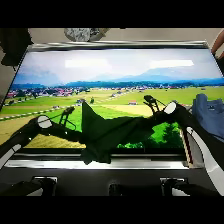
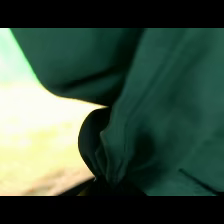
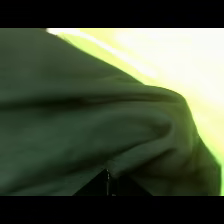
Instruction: Fold the shirts.
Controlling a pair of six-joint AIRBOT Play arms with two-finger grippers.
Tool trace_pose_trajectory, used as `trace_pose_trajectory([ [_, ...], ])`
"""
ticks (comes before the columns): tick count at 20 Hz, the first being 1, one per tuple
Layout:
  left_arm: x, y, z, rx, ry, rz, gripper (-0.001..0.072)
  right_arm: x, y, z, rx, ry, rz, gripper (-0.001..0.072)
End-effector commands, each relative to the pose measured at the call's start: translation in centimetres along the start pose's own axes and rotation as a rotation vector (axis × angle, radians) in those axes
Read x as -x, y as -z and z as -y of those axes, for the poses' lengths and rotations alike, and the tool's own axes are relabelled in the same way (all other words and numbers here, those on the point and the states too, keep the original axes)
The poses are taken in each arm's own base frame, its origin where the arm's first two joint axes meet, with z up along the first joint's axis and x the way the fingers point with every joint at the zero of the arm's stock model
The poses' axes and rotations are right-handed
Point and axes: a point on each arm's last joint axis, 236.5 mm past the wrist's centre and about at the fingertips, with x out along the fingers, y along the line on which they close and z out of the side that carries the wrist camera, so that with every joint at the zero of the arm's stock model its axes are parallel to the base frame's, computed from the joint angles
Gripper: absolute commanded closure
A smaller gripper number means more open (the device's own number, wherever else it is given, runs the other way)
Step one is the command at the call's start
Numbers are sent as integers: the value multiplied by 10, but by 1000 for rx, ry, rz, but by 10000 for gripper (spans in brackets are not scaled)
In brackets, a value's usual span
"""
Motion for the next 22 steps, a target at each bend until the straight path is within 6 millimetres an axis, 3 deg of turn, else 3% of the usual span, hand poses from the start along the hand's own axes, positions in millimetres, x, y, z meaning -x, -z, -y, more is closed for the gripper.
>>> trace_pose_trajectory([
  [1,75,-70,14,-127,-69,253,683,51,-45,-13,228,49,118,666],
  [3,181,-123,43,-235,-133,530,683,143,-97,-27,420,212,300,666],
  [5,318,-146,83,-324,-199,848,682,275,-135,-60,577,427,567,665],
  [6,389,-142,103,-345,-236,1012,682,348,-140,-85,634,536,721,665],
  [7,447,-129,119,-353,-266,1150,682,413,-133,-112,670,621,875,665],
  [8,497,-112,135,-356,-279,1273,682,461,-120,-138,684,661,1003,665],
  [9,528,-95,149,-357,-276,1352,682,497,-102,-161,678,668,1117,665],
  [10,546,-80,164,-367,-255,1407,682,517,-85,-175,669,665,1181,665],
  [13,564,-45,193,-411,-191,1472,682,544,-46,-199,661,658,1265,665],
  [16,566,-31,199,-424,-187,1479,683,557,-38,-203,667,683,1304,666],
  [19,533,-48,172,-364,-229,1334,683,534,-65,-181,648,693,1219,666],
  [20,513,-59,156,-319,-242,1258,683,521,-80,-167,637,700,1175,666],
  [22,457,-88,115,-240,-268,1060,682,474,-122,-132,614,678,1041,666],
])
